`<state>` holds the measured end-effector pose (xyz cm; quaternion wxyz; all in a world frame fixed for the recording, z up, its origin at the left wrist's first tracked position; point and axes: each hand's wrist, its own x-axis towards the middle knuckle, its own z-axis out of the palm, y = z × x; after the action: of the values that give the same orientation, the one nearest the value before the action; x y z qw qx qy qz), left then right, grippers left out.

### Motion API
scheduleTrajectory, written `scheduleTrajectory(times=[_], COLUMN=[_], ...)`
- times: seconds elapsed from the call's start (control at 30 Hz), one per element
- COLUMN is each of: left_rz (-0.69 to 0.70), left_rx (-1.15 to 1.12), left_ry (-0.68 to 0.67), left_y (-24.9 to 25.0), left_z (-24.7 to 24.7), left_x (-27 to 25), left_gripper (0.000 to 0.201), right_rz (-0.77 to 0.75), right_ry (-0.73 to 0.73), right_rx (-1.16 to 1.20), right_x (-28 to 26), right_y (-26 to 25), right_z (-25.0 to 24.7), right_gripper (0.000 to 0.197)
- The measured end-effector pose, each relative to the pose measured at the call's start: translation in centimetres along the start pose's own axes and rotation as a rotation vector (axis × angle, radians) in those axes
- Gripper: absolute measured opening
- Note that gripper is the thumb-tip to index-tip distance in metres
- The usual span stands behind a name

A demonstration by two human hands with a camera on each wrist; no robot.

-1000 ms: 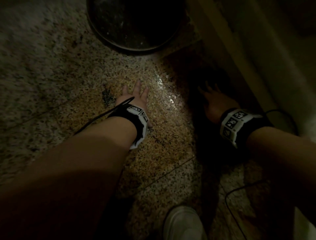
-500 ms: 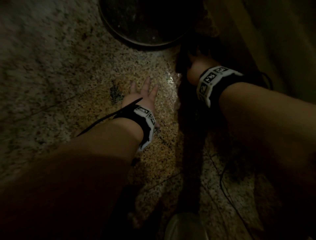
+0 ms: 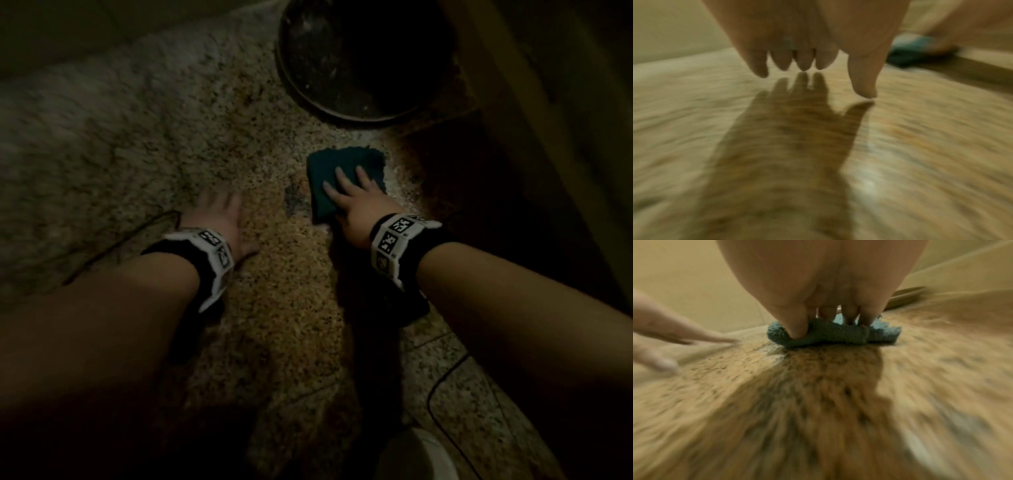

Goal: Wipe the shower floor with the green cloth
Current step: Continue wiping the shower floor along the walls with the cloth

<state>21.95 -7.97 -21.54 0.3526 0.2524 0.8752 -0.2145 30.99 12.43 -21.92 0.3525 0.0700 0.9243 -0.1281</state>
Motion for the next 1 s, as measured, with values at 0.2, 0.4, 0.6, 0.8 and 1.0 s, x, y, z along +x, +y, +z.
scheduleTrajectory(times=[0.2, 0.4, 0.6, 0.8, 1.0], left_rz=[-0.102, -0.068, -0.059, 0.033, 0.245], left_rx=[-0.011, 0.028, 0.011, 0.009, 0.058], left_ry=[-0.036, -0.081, -0.105, -0.083, -0.037], left_y=[-4.8, -5.8, -5.7, -6.6, -10.5], left_z=[-0.5, 0.2, -0.3, -0.3, -1.2], left_x=[1.5, 2.9, 2.7, 2.1, 1.1], left_gripper=[0.118, 0.122, 0.122, 0.119, 0.09], right_rz=[0.001, -0.003, 0.064, 0.184, 0.245], right_ry=[-0.008, 0.014, 0.007, -0.041, -0.188], right_rx=[-0.075, -0.085, -0.054, 0.01, -0.016], right_x=[3.1, 6.7, 8.0, 7.3, 4.8], right_y=[-2.8, -5.7, -7.3, -9.7, -12.8], right_z=[-2.1, -4.9, -6.6, -5.6, -3.0], right_gripper=[0.065, 0.064, 0.066, 0.063, 0.072])
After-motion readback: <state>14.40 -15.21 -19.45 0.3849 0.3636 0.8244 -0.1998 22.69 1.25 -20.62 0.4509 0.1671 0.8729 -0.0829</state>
